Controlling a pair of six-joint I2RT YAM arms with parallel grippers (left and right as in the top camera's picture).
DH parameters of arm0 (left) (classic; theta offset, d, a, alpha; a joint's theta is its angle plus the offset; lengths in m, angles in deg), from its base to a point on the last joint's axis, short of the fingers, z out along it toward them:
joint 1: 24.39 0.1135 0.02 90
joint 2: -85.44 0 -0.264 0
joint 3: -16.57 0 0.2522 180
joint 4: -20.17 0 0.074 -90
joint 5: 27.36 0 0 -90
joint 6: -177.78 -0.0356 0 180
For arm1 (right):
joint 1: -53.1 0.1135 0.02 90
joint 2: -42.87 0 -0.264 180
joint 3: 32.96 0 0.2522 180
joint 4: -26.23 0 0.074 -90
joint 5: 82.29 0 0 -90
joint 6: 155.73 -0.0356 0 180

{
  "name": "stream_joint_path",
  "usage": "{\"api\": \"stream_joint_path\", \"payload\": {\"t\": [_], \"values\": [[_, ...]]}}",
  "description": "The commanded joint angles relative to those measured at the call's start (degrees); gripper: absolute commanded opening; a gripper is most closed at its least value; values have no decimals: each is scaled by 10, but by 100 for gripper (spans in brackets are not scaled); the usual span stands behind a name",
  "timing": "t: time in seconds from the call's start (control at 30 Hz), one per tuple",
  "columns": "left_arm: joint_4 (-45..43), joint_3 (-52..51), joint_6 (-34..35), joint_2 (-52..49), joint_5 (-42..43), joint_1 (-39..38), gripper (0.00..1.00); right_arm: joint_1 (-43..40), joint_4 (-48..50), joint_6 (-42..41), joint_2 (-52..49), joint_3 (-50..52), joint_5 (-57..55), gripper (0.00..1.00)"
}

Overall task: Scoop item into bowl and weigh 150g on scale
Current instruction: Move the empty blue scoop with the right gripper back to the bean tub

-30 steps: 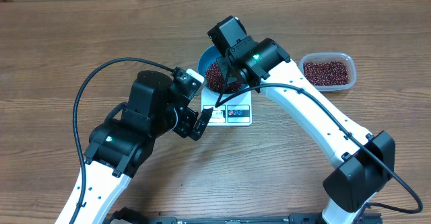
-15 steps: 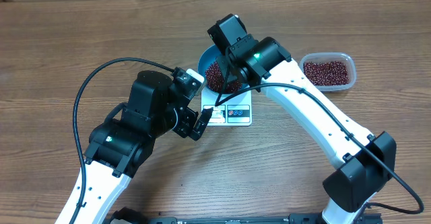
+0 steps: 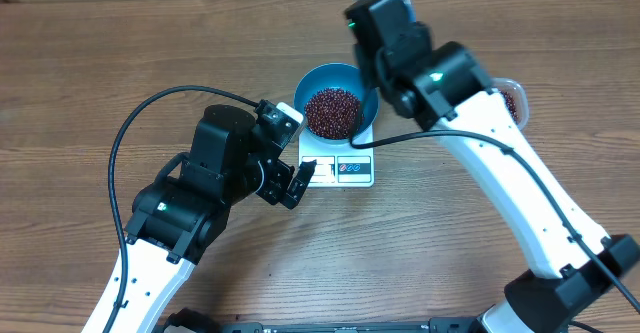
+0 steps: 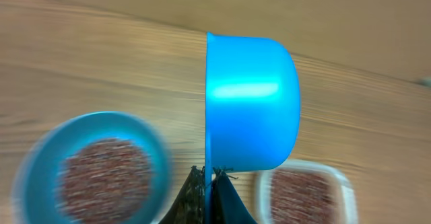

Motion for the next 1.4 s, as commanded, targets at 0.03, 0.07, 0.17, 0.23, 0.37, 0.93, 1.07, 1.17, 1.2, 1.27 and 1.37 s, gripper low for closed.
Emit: {"api": "stream_joint_path", "payload": {"t": [0.03,0.07,0.17,0.23,0.37,0.93,1.07,1.17,1.2,1.27,1.37], "values": [[0,-2,-11,-1,9,2,99,-31,-28,-2,13,-16,-78,4],[0,-2,-11,-1,9,2,99,-38,-34,-2,13,-16,-78,4],[0,-2,-11,-1,9,2,100,-67,-50,-2,12,-15,-78,4],[0,-2,-11,-1,9,2,99,-87,-60,-5,12,-15,-78,4],[0,-2,-11,-1,9,2,99,-130,-81,-23,11,-15,-60,4],[0,-2,-11,-1,9,2,100,-182,-78,-36,10,122,-3,4],[0,-2,-11,-1,9,2,100,-182,-60,-36,10,165,-18,4],[-1,-2,-11,-1,9,2,99,-182,-41,-34,10,187,-27,4],[-1,-2,-11,-1,9,2,99,-182,-23,-31,10,205,-42,4],[0,-2,-11,-1,9,2,100,-182,-5,-27,10,226,-58,4],[0,-2,-11,-1,9,2,99,-182,21,-12,10,253,-74,4]]}}
